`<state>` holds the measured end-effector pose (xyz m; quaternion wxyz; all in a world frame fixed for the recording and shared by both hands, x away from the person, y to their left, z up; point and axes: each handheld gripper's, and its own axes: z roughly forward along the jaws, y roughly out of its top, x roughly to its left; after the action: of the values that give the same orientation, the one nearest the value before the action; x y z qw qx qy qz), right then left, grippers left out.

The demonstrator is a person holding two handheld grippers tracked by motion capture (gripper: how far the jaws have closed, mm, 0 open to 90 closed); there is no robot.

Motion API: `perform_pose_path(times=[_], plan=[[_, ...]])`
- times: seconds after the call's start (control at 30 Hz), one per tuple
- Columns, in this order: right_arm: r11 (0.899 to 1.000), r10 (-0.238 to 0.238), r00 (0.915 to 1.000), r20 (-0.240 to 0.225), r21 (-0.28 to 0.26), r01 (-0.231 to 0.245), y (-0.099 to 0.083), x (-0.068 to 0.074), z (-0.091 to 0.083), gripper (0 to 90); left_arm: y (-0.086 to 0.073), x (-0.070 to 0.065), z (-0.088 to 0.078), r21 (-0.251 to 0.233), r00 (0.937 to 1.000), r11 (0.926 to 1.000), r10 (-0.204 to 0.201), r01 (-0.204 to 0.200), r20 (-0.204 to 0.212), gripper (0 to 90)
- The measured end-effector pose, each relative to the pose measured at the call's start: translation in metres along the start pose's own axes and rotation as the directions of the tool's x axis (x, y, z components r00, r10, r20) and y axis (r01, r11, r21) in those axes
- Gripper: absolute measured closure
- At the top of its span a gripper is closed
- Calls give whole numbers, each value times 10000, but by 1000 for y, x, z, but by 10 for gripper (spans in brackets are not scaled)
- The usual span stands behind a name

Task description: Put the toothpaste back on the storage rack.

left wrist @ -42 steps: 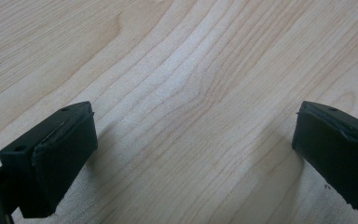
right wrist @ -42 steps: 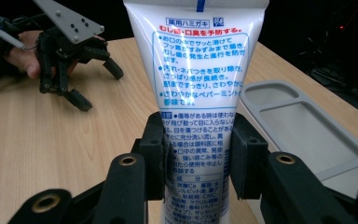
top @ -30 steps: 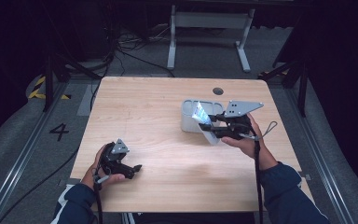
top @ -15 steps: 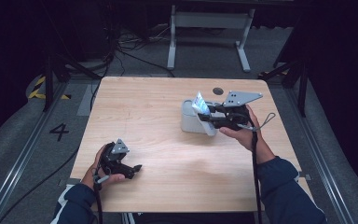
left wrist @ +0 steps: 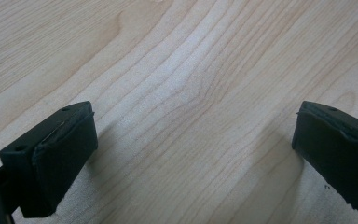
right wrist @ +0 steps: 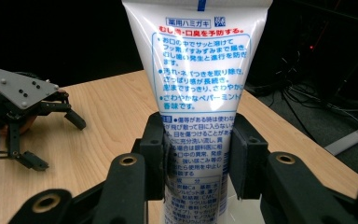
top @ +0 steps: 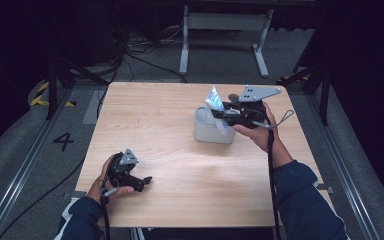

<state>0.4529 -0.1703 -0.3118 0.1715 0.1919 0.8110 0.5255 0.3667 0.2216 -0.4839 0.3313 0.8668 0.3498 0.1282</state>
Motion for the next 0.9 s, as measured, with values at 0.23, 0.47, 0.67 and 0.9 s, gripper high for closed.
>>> perform_pose_path(times=[0.23,0.47,0.67,0.9], plan=[[9999,104,9998,158,12,-104,3,-10,7,640,0,0,0,54,10000,10000,10,-11,27,4],[9998,188,9990,405,63,-191,6,-18,16,640,0,0,-1,57,10000,10000,14,-14,28,4],[9992,373,9978,541,134,-381,4,-26,27,640,0,0,0,50,10000,10000,-16,15,32,4],[9973,664,9955,681,283,-684,-3,-34,36,639,0,0,0,6,10000,10000,17,-17,13,3]])
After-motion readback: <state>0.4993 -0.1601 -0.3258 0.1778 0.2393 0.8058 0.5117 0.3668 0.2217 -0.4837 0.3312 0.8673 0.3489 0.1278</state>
